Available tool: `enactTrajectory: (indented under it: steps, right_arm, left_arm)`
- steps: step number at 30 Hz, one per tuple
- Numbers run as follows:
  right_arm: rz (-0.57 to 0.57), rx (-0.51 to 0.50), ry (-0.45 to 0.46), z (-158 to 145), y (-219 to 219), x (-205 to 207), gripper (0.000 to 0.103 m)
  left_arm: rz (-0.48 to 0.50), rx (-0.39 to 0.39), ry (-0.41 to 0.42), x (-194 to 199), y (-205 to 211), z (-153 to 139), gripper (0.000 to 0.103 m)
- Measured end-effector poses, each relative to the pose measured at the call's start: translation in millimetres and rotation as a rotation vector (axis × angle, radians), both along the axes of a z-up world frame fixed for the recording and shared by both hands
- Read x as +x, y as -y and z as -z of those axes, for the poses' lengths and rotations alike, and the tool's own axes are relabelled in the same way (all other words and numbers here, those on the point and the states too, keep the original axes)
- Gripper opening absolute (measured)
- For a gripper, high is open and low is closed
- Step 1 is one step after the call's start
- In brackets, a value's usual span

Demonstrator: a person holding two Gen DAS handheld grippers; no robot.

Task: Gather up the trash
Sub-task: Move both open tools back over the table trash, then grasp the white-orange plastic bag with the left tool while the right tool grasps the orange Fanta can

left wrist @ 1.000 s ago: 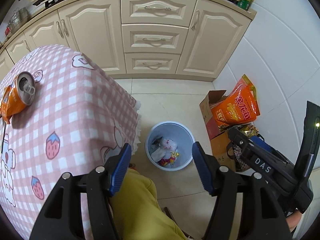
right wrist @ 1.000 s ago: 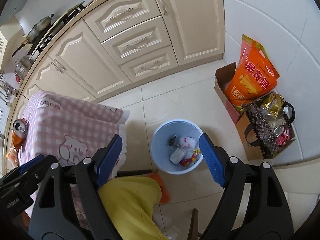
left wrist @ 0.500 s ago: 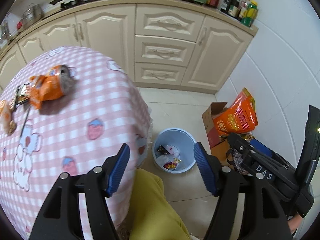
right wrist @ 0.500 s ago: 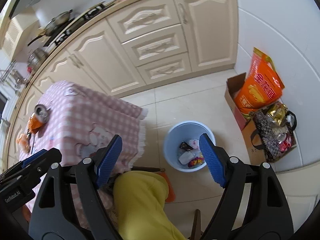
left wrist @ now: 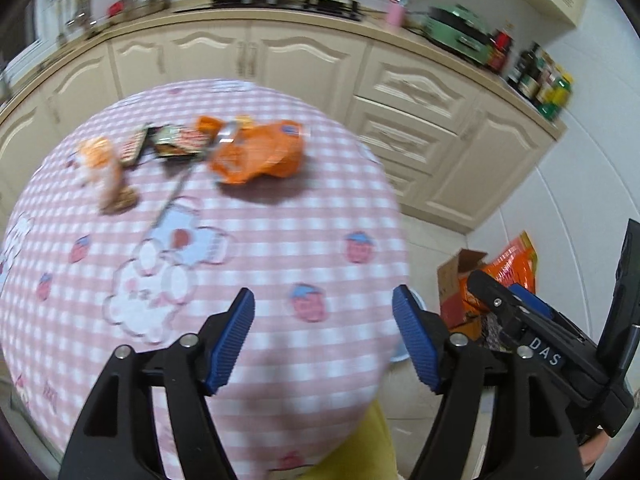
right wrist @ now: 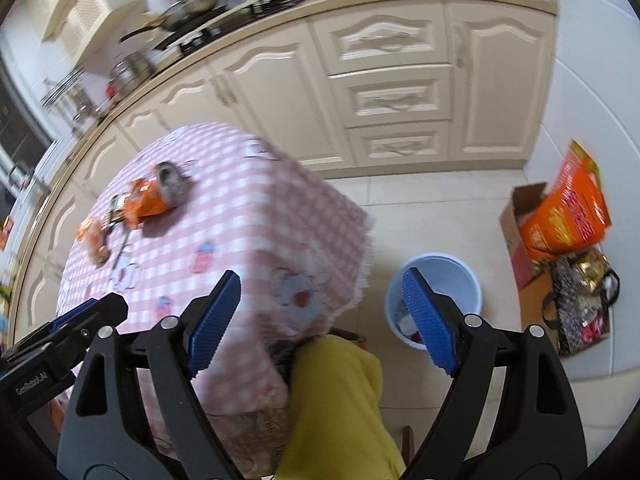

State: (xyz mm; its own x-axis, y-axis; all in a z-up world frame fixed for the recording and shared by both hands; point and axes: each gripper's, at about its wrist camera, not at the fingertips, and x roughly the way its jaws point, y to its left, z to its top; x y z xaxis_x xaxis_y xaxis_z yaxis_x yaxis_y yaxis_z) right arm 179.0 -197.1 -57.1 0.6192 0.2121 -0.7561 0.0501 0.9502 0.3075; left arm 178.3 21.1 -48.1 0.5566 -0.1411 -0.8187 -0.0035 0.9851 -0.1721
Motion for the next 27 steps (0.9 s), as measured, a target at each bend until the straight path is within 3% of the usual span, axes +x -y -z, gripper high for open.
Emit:
enactTrajectory:
  steps: [11, 20, 27]
  right_arm:
    - [-0.174, -0.02, 0.006, -17, -83, 28, 0.082]
    - [-0.219, -0.013, -0.023, -24, -119, 64, 0.086]
    - [-0.234, -0.008, -0.09, -15, -143, 105, 0.086]
  left_arm:
    - [-0.185, -0.044, 0.012, -7, -91, -6, 0.078]
    - [-0.261, -0.038, 0.021, 4, -142, -14, 0.079]
    - [-0.316, -0.059, 0.001, 39, -182, -16, 0.081]
